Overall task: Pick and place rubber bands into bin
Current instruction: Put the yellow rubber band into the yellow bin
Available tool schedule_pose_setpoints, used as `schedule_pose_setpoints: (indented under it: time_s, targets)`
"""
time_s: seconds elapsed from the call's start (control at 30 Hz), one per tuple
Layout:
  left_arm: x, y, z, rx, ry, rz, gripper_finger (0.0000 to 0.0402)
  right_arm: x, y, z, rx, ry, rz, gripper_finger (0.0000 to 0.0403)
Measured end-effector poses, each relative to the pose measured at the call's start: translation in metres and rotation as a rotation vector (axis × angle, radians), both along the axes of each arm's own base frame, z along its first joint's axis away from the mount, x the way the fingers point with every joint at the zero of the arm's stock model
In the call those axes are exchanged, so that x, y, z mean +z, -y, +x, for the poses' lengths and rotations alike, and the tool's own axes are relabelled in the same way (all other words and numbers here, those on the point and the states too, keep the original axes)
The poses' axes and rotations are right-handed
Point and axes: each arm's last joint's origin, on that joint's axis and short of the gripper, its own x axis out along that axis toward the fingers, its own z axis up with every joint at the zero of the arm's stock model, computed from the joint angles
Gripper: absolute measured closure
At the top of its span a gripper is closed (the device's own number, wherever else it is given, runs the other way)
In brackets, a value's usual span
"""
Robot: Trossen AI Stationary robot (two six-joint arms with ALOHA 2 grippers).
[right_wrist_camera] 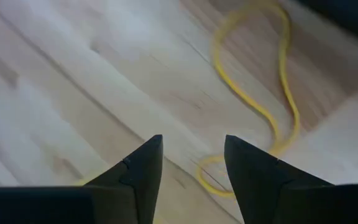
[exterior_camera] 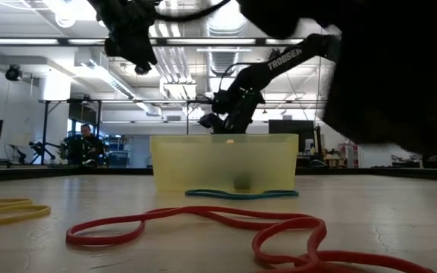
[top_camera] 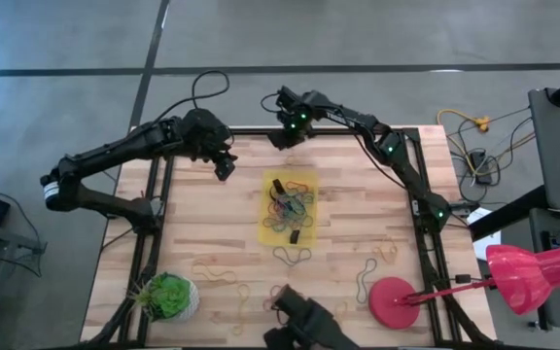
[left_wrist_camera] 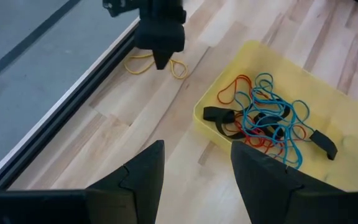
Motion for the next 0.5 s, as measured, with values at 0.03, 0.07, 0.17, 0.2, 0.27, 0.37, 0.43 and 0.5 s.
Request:
schedule_pose_setpoints:
  time_s: [0.03,0.07,0.17,0.2,0.27,0.37,0.43,0.5]
  targets:
    - [0.000,0.000,0.000,0.000,0.001,0.001,0.0231,-0.004,0.000,-0.002,-0.017,-0.013,0.024,0.0243]
    - [0.000,0.000,0.000,0.000,0.002,0.001,0.0231,-0.008,0.000,-0.004,-0.032,-0.022,0.053,0.0243]
    - [0.001,0.000,-0.001,0.001,0.003,0.001,0.0231,-0.020,-0.001,-0.009,-0.059,-0.045,0.118,0.0243]
    - [0.001,0.000,-0.001,0.001,0.003,0.001,0.0231,-0.023,-0.002,-0.009,-0.059,-0.053,0.125,0.0243]
    - [0.001,0.000,-0.001,0.001,0.004,0.001,0.0231,-0.024,-0.002,-0.011,-0.061,-0.060,0.134,0.0243]
    - [0.001,0.000,-0.001,0.003,0.005,0.000,0.0231,-0.025,0.000,-0.012,-0.067,-0.059,0.133,0.0243]
    - [0.001,0.000,-0.001,0.003,0.005,-0.001,0.0231,-0.025,0.001,-0.013,-0.072,-0.057,0.130,0.0243]
    - [0.001,0.000,-0.001,0.004,0.006,-0.002,0.0231,-0.024,0.002,-0.013,-0.077,-0.060,0.123,0.0243]
